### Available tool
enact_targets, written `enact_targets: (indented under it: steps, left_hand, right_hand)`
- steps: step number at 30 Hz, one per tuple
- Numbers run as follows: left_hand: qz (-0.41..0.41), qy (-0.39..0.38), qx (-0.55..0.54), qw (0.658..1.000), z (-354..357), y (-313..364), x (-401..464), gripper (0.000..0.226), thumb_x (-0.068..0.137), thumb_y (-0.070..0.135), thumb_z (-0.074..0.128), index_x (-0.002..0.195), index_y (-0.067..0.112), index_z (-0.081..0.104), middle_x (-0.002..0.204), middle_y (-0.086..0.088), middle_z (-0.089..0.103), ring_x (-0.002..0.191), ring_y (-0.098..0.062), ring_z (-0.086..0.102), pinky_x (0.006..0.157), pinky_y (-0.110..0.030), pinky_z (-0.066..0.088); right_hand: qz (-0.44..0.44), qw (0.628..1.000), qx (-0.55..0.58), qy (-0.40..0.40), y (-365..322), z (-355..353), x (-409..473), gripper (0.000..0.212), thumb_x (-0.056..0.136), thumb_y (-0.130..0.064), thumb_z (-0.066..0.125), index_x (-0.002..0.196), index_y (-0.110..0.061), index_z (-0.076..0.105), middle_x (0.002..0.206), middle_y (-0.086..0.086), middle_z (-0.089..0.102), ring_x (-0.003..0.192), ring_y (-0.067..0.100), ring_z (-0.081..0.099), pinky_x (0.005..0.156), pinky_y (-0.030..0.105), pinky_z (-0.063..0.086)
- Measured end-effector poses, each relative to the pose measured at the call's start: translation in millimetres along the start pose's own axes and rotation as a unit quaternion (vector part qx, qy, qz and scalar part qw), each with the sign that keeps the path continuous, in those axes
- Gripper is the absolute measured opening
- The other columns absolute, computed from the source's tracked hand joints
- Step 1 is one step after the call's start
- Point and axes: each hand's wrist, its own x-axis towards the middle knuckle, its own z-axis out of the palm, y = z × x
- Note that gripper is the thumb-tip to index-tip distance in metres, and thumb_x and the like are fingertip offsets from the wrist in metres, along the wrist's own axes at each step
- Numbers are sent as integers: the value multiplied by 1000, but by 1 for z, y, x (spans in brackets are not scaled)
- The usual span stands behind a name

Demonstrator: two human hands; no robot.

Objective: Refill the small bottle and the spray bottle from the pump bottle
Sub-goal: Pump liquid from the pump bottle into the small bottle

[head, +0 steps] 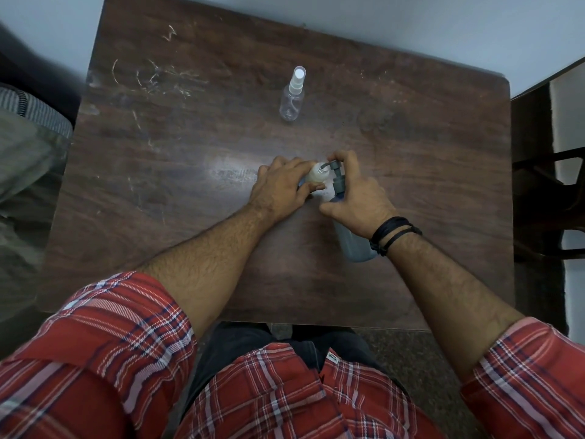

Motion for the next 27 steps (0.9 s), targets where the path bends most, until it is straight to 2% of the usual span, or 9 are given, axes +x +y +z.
enact_targets:
  steps: [4,7,10,14,20,24,27]
  left_hand:
    - [3,2,3,1000,0,0,0,46,97,54,50,139,36,50,131,13,57,116,-20,45,94,-43,34]
    - [3,3,-4,1000,-1,1,-1,47,97,56,49,139,35,51,131,13,58,116,-19,45,95,-43,33]
    - [4,2,-5,1000,-2,0,-1,48,97,57,48,139,35,51,131,13,58,116,-20,45,95,-44,35]
    - [4,0,-4,1000,-2,0,-1,48,97,56,49,139,34,51,130,13,58,115,-20,45,95,-44,36]
    - [7,1,3,1000,0,-1,0,46,98,54,50,139,35,51,131,13,57,116,-19,45,92,-39,31]
    - [4,3,3,1000,-1,0,0,46,97,56,49,138,36,51,129,14,58,115,-19,45,93,-42,33]
    - [1,-2,-3,1000,-1,1,0,45,97,54,50,138,36,51,130,14,57,115,-19,45,95,-44,35]
  right_hand:
    - [-4,1000,-4,-5,1,0,0,62,75,-20,73,126,-24,37,79,-19,50,64,-2,49,53,17,32]
    - [-11,1000,-1,-3,-1,0,3,57,75,-21,73,119,-23,37,82,-16,52,67,5,53,54,20,34]
    - [-10,1000,5,0,-1,1,2,62,74,-22,74,124,-24,37,90,-11,58,73,14,58,60,25,39]
    - [-1,1000,4,1,-1,2,0,69,73,-22,74,131,-26,36,94,-9,58,76,15,57,68,25,39]
    - [-4,1000,7,2,1,4,0,67,74,-22,73,129,-25,36,91,-10,57,70,10,55,64,25,39]
    - [-3,1000,15,-4,0,2,2,57,75,-21,74,118,-23,37,84,-13,55,70,11,57,56,24,39]
    - [-4,1000,19,-6,-2,1,4,59,75,-21,75,120,-22,38,91,-8,59,73,13,59,57,23,40]
